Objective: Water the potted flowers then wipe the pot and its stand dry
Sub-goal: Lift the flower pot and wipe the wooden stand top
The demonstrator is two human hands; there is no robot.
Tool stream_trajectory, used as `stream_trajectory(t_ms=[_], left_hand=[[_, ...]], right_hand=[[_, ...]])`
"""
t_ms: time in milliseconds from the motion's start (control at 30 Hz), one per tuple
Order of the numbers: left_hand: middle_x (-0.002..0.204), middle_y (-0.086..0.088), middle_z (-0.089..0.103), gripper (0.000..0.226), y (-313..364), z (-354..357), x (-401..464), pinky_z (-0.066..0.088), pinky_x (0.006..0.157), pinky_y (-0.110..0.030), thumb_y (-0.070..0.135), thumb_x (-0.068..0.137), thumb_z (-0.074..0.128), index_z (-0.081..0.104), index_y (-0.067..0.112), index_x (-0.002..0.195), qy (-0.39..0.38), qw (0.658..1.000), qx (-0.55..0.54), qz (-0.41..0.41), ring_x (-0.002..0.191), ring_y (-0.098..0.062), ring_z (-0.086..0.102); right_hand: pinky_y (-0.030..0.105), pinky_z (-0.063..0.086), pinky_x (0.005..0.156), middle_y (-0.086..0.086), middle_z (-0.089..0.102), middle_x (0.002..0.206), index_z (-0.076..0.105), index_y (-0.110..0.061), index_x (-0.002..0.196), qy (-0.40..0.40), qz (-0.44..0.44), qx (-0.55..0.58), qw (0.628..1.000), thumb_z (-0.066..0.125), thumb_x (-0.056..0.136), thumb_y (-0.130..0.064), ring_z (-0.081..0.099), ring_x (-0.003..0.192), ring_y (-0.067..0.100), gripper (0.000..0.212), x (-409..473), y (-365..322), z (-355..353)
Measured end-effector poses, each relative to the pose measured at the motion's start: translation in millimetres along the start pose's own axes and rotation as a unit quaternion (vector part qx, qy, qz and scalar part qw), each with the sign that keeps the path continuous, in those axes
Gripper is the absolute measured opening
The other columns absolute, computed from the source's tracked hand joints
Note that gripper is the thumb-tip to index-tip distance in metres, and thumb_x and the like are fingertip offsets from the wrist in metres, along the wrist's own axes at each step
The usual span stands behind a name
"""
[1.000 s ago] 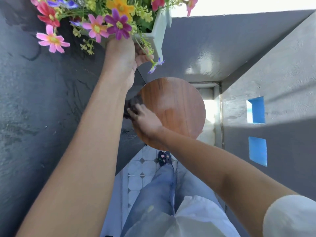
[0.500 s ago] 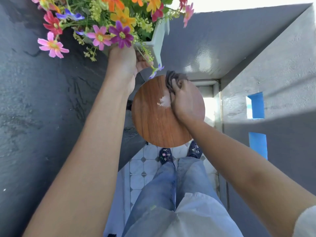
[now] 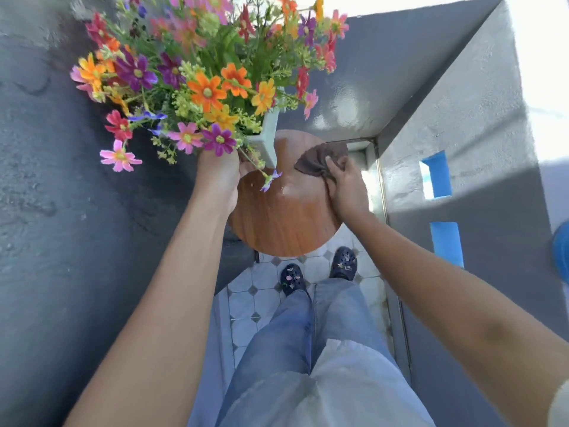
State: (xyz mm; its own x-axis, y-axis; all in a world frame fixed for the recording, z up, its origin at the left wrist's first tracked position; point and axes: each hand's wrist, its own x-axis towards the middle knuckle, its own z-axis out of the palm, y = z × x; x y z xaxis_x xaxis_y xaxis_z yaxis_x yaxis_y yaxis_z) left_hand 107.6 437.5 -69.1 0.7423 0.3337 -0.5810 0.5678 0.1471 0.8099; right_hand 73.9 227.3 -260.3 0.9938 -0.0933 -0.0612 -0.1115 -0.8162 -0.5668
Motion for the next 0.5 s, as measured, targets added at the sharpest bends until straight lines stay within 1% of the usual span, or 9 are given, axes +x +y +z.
stream_trajectory(t_ms=[67, 100, 167, 233, 267, 333, 400, 433, 500], left_hand=[[0.105, -0.012, 0.059, 0.03, -15, -2, -5, 0.055, 0.056, -0.026, 0.002, 0.098, 0.028, 0.056, 0.013, 0.1, -0.006, 1.0, 0.002, -0.009, 0.088, -0.025, 0.058], [0.105, -0.011, 0.058, 0.032, -21, -3, -9, 0.056, 0.06, -0.028, 0.001, 0.097, 0.027, 0.056, 0.015, 0.095, -0.006, 1.0, 0.005, -0.012, 0.089, -0.025, 0.057], [0.103, -0.011, 0.057, 0.035, -33, -2, -16, 0.056, 0.069, -0.033, 0.001, 0.097, 0.027, 0.055, 0.019, 0.088, 0.0, 0.999, 0.019, -0.028, 0.089, -0.025, 0.057], [0.096, -0.009, 0.057, 0.035, -44, -2, -24, 0.055, 0.083, -0.043, 0.001, 0.096, 0.027, 0.054, 0.019, 0.082, 0.011, 0.998, 0.038, -0.054, 0.09, -0.027, 0.057], [0.09, -0.007, 0.058, 0.036, -49, -2, -29, 0.054, 0.09, -0.046, -0.001, 0.096, 0.028, 0.054, 0.018, 0.079, 0.011, 0.997, 0.046, -0.065, 0.088, -0.027, 0.058], [0.077, -0.002, 0.062, 0.038, -61, 1, -39, 0.053, 0.091, -0.047, -0.005, 0.095, 0.031, 0.054, 0.017, 0.073, -0.003, 0.995, 0.059, -0.077, 0.077, -0.023, 0.059], [0.061, 0.007, 0.066, 0.04, -69, 7, -57, 0.053, 0.083, -0.039, -0.01, 0.095, 0.035, 0.054, 0.015, 0.07, -0.02, 0.995, 0.043, -0.086, 0.07, -0.015, 0.056], [0.06, 0.007, 0.066, 0.04, -74, 10, -64, 0.052, 0.083, -0.036, -0.011, 0.094, 0.036, 0.053, 0.015, 0.069, -0.024, 0.995, 0.03, -0.094, 0.069, -0.013, 0.054], [0.071, 0.002, 0.059, 0.039, -85, 18, -74, 0.049, 0.086, -0.037, -0.013, 0.093, 0.04, 0.053, 0.014, 0.068, -0.026, 0.993, 0.023, -0.11, 0.071, -0.014, 0.053]], right_hand=[[0.034, 0.05, 0.081, 0.015, 0.054, 0.111, 0.062, -0.005, 0.129, -0.007, -0.007, 0.0, 1.0, 0.058, 0.096, -0.02, 0.047, 0.098, 0.016, 0.036, -18, -4, 5], [0.033, 0.052, 0.079, 0.019, 0.057, 0.111, 0.063, -0.004, 0.129, -0.018, -0.039, -0.004, 0.999, 0.065, 0.092, -0.014, 0.052, 0.101, 0.024, 0.039, -35, -7, 9], [0.034, 0.055, 0.072, 0.023, 0.061, 0.107, 0.067, -0.005, 0.126, -0.043, -0.117, -0.008, 0.992, 0.076, 0.082, -0.006, 0.062, 0.093, 0.036, 0.045, -78, -11, 15], [0.034, 0.055, 0.069, 0.021, 0.063, 0.104, 0.069, -0.006, 0.124, -0.083, -0.169, -0.008, 0.982, 0.078, 0.08, -0.004, 0.063, 0.087, 0.036, 0.046, -116, -10, 15], [0.034, 0.055, 0.071, 0.02, 0.062, 0.104, 0.069, -0.007, 0.125, -0.1, -0.17, -0.008, 0.98, 0.077, 0.081, -0.004, 0.063, 0.087, 0.036, 0.044, -129, -6, 12], [0.034, 0.055, 0.077, 0.019, 0.061, 0.109, 0.068, -0.009, 0.127, -0.099, -0.09, 0.004, 0.991, 0.072, 0.086, -0.004, 0.062, 0.094, 0.036, 0.041, -142, 4, 3], [0.032, 0.051, 0.085, 0.018, 0.057, 0.115, 0.066, -0.01, 0.129, -0.066, 0.049, 0.037, 0.996, 0.065, 0.092, -0.005, 0.06, 0.103, 0.035, 0.037, -143, 9, -10], [0.028, 0.047, 0.087, 0.018, 0.057, 0.117, 0.066, -0.01, 0.129, -0.046, 0.116, 0.053, 0.991, 0.062, 0.094, -0.006, 0.059, 0.105, 0.034, 0.035, -141, 9, -19], [0.02, 0.039, 0.083, 0.016, 0.059, 0.12, 0.067, -0.01, 0.128, -0.018, 0.197, 0.088, 0.976, 0.059, 0.098, -0.011, 0.061, 0.104, 0.028, 0.032, -139, 6, -35]])
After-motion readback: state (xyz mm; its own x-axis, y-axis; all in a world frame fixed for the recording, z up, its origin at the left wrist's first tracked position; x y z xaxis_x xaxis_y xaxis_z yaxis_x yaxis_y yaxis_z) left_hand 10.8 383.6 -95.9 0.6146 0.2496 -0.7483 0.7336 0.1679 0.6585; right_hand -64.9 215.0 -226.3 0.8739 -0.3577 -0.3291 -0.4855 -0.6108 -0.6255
